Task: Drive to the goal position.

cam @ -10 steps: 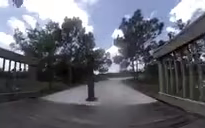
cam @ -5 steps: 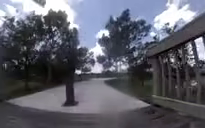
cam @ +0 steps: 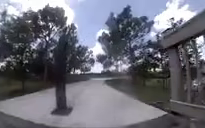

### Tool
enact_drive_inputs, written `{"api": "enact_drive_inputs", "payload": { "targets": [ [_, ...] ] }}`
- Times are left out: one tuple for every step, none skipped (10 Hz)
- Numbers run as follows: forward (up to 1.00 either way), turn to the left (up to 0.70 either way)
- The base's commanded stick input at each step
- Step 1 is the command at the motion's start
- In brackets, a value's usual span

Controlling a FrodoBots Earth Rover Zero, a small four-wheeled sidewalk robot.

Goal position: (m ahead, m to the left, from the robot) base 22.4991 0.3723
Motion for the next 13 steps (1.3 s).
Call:
{"api": "enact_drive_inputs", "payload": {
  "targets": [
    [0.85,0.0],
    [0.85,0.0],
    [0.85,0.0],
    [0.85,0.0],
    [0.85,0.0],
    [0.85,0.0],
    [0.85,0.0],
    [0.85,0.0],
    [0.85,0.0],
    [0.85,0.06],
    [0.85,0.32],
    [0.85,0.33],
    [0.85,0.27]
  ]
}}
